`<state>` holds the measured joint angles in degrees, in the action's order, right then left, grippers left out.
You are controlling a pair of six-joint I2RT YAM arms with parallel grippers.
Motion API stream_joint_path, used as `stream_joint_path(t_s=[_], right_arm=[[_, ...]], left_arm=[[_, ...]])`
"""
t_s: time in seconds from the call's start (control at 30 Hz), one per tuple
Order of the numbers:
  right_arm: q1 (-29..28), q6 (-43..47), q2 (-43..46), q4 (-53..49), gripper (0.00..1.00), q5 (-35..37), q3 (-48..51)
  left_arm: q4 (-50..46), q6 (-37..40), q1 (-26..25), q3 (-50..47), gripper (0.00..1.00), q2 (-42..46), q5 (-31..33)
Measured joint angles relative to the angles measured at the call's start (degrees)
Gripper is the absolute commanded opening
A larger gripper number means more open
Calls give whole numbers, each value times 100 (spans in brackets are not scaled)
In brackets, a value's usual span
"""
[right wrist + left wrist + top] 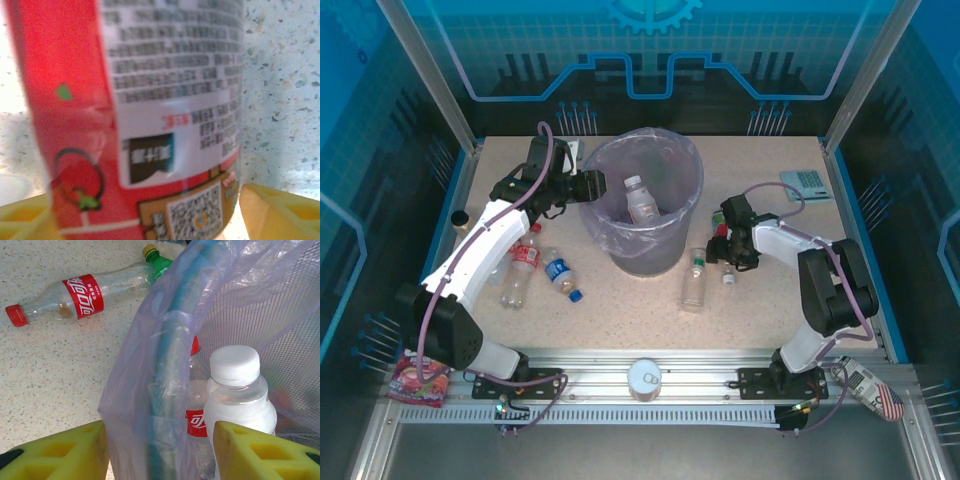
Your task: Put the plastic bottles in the bin
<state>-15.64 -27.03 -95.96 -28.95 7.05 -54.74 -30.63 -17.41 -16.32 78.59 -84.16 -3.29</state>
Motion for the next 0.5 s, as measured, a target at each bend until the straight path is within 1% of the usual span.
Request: stream_joint_path(t_s=[0.1,0.17,0.5], right_arm=[[2,2,-52,11,75,-2,15],[2,2,-52,15,71,-2,15],[35,13,22,48,64,-2,79]], left_arm=[[0,0,0,0,56,0,0],[0,0,0,0,56,0,0],[0,-2,2,0,56,0,-11]])
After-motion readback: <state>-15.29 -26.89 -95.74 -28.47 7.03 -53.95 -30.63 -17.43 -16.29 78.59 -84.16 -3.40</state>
